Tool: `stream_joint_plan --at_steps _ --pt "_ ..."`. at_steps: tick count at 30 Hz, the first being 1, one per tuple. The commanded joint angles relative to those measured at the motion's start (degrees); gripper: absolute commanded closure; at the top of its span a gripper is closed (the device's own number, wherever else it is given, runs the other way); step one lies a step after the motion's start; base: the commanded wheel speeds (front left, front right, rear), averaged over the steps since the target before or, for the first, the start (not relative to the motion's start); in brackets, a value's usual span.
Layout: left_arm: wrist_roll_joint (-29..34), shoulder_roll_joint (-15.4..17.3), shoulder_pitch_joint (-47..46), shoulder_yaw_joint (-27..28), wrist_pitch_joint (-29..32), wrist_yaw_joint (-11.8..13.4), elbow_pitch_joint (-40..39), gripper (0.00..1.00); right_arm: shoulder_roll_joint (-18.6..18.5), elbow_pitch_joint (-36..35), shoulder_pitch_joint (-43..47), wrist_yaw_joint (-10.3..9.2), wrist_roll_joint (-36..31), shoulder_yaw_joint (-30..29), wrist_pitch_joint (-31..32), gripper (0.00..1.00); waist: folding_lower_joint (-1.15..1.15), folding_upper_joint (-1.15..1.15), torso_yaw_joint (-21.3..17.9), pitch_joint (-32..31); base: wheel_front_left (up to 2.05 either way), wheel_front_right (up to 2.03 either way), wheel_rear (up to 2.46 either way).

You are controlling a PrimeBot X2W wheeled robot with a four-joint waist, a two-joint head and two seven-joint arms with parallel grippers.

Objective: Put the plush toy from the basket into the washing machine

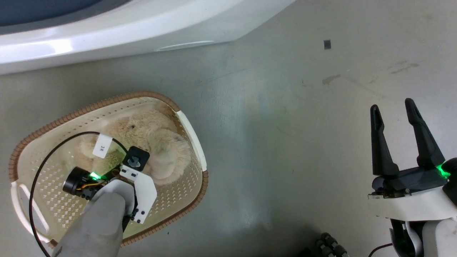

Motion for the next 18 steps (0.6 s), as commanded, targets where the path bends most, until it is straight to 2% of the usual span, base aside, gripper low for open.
stream_joint_plan --at_steps 1,2,3,4,9,18 --pt "-0.54 0.62 -1.24 -0.73 0.48 0.03 2.05 0.00 -0.01 -0.40 -1.17 -0.05 0.34 -0.17 -0.85 0.00 0.00 0.00 -0.27 0.99 0.00 0.00 0.00" --pt "-0.87 0.69 -1.49 -0.94 0.85 -0.45 2.64 0.51 -0.01 -0.41 -1.31 -0.05 0.36 -0.18 -0.97 0.00 0.00 0.00 -0.36 1.31 0.00 0.00 0.00" --pt "-0.87 0.69 -1.49 -0.94 0.85 -0.45 2.64 0.51 -0.01 -0.41 -1.31 -0.05 0.36 -0.18 -0.97 0.00 0.00 0.00 -0.36 1.31 0.00 0.00 0.00" --pt "-1.24 0.73 -1.71 -1.13 0.55 -1.10 3.23 1.00 -0.01 -0.38 -1.44 -0.05 0.37 -0.21 -1.09 0.00 0.00 0.00 -0.44 1.51 0.00 0.00 0.00" --pt "-2.78 0.77 -1.84 -1.92 -1.50 -1.50 5.96 1.00 -0.01 0.06 -2.02 -0.05 0.68 -0.67 -1.64 0.00 0.00 0.00 -0.75 1.04 0.00 0.00 0.00" --pt "-5.01 -1.46 2.89 -1.37 -7.40 -1.28 5.97 1.00 -0.01 1.76 -1.57 -0.05 0.17 -0.78 -1.64 0.00 0.00 0.00 0.61 -7.91 0.00 0.00 0.00"
